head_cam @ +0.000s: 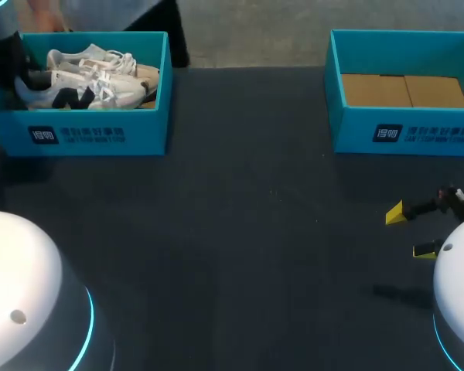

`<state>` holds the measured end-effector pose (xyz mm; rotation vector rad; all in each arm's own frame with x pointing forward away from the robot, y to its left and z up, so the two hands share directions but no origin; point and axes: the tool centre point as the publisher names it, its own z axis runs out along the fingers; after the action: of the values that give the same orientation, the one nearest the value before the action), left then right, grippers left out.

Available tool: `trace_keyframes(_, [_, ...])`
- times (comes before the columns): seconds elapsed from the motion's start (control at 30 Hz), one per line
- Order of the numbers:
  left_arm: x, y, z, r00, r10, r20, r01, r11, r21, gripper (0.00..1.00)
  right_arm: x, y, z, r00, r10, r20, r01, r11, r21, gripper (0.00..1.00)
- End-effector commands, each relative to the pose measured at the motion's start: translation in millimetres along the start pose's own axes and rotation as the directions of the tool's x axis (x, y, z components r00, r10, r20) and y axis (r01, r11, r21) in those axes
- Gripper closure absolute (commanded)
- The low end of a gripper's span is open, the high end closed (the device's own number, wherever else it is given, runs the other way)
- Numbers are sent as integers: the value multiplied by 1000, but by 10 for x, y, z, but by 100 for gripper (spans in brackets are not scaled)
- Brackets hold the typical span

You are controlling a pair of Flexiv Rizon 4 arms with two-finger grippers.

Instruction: Take the shoe out of the shoebox, open the shoe tongue, remove and reinsert the insole, then place the shoe into the shoebox

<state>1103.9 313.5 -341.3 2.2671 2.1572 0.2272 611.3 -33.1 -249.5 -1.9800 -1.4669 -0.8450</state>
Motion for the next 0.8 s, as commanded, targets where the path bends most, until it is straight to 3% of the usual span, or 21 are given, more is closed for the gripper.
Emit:
trace_keyframes(0.03, [-47,-78,-194,1000,-8,-4,7,1000,-16,100,1,-17,3,1000,1,3,-1,1000,-3,0])
trace_keyframes(0.8, [-67,-26,-1033,993,-106,-54,104,994,-39,100,1,-17,3,1000,1,3,-1,1000,-3,0])
